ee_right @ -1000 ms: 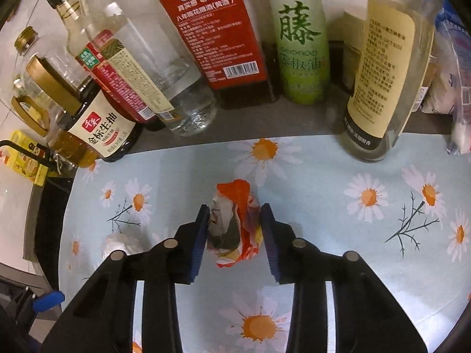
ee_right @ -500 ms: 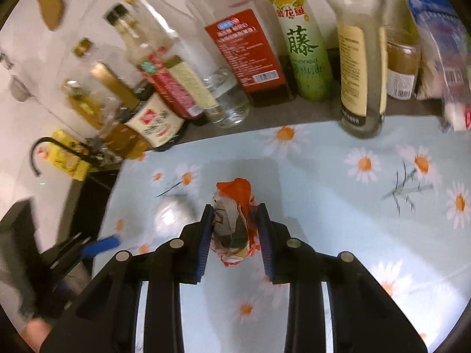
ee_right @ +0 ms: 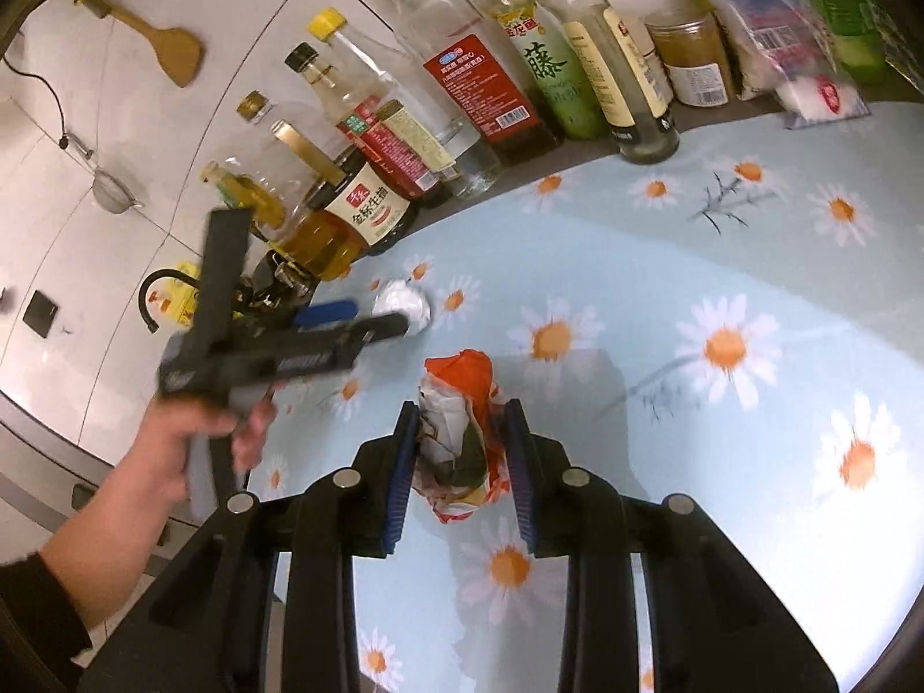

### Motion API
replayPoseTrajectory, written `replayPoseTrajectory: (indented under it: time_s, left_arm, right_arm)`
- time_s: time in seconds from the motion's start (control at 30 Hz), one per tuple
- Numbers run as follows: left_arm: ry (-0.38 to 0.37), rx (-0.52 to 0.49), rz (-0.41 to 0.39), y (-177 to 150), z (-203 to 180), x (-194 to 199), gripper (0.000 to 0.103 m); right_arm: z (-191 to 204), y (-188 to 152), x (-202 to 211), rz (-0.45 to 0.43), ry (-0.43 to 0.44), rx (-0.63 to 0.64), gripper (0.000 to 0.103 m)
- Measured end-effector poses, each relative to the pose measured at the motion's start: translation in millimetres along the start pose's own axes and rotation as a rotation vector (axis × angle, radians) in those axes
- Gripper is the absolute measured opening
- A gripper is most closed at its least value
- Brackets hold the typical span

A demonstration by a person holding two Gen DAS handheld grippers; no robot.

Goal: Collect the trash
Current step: 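Grasp the clear bag of white tissue with the left gripper while the right holds the wrapper, then lower the held wrapper and bag down toward the trash bin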

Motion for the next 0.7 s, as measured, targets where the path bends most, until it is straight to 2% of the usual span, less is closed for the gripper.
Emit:
replayPoseTrajectory:
  time_s: [0.1, 0.2, 0.53, 0.7]
  left_arm:
    - [0.006, -0.019, 0.007, 2, -1, -9, 0.075]
    - [0.014, -0.031, 0.014, 3, -2, -14, 0.06]
    - [0.03, -0.011, -0.028, -3, 3, -7, 0.055]
    - [0.019, -0.013, -0.058, -15, 1, 15, 0.055]
  right_arm:
    - [-6, -11, 7, -0.02, -0.02, -0.005, 0.031]
    - [-13, -17, 7, -0.009, -0.018, -0.028, 0.031]
    - [-21, -17, 8, 0.004, 0.032, -0.049, 0.031]
    - [-12, -14, 3, 0.007, 0.041, -0.031, 0.031]
Point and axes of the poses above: each gripper's, at about its wrist camera, not at the fingertips, and x roughly against the way its jaws point, z to its left, y to its top, the point moved 2 cm from there along -x, roughly the way its jaws point, and after that the axes turned 8 degrees about -y, right-handed, at the moved point
